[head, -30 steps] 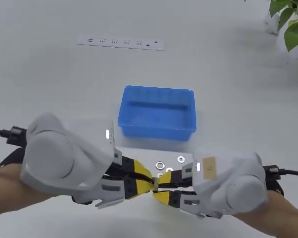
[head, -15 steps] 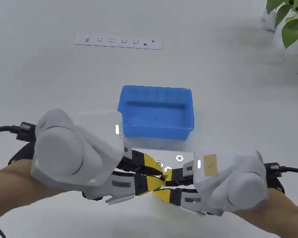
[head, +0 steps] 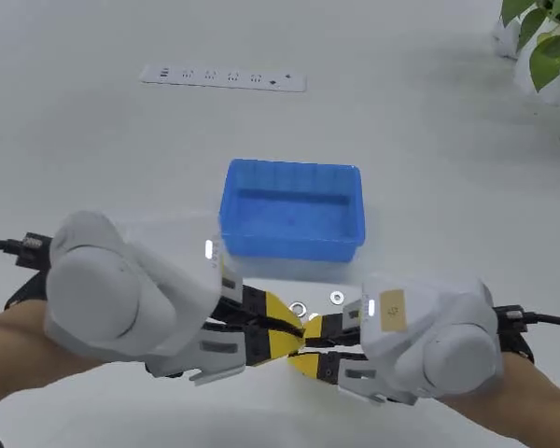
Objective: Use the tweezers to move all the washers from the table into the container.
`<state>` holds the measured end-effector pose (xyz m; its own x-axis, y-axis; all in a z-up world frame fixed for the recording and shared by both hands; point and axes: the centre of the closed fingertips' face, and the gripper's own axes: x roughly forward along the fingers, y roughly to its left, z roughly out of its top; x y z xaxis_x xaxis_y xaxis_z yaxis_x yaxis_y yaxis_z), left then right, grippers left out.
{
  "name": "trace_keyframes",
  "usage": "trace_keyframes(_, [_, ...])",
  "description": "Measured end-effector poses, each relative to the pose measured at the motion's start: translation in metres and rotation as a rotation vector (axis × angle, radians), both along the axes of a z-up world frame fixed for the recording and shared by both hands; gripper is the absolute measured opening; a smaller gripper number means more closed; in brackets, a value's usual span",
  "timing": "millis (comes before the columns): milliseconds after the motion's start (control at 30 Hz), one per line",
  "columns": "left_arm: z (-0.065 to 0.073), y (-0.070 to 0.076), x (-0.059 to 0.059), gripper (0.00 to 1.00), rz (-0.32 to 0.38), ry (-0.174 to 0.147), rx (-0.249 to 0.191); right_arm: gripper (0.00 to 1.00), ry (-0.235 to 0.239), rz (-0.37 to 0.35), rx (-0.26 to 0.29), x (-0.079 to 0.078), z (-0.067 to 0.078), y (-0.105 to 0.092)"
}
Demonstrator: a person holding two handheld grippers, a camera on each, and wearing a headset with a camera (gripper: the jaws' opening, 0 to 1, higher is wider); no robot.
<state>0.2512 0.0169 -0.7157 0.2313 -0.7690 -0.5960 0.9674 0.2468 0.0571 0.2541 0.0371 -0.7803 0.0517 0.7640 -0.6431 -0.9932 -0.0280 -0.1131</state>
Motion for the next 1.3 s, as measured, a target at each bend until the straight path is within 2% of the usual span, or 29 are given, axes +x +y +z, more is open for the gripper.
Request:
trace_keyframes(100, [0.002,0.006,-0.002,0.06,0.018,0.004,-0.01,0.08,-0.017,0.002,0.005,-0.001,0.003,0.004])
trace_keyframes(200, [0.004,0.01,-0.002,0.06,0.027,-0.002,-0.003,0.09,-0.022,0.006,0.006,-0.001,0.004,0.009])
trace_keyframes(500, [0.006,0.021,0.005,0.06,0.06,-0.014,-0.001,0.11,-0.051,-0.005,0.014,0.008,0.006,0.016])
trace_keyframes(600, [0.006,0.024,0.009,0.06,0.079,-0.008,-0.002,0.11,-0.058,-0.013,0.011,0.012,0.006,0.017])
trace_keyframes(733, [0.004,0.025,0.012,0.06,0.084,0.0,-0.004,0.12,-0.025,-0.023,0.013,0.013,0.004,0.018])
trace_keyframes(1000, [-0.002,0.026,0.015,0.06,0.087,0.025,-0.005,0.11,0.005,-0.031,0.008,0.014,-0.001,0.02])
trace_keyframes(1300, [-0.001,0.026,0.018,0.06,0.095,0.039,-0.017,0.11,0.008,-0.037,-0.003,0.015,-0.002,0.019])
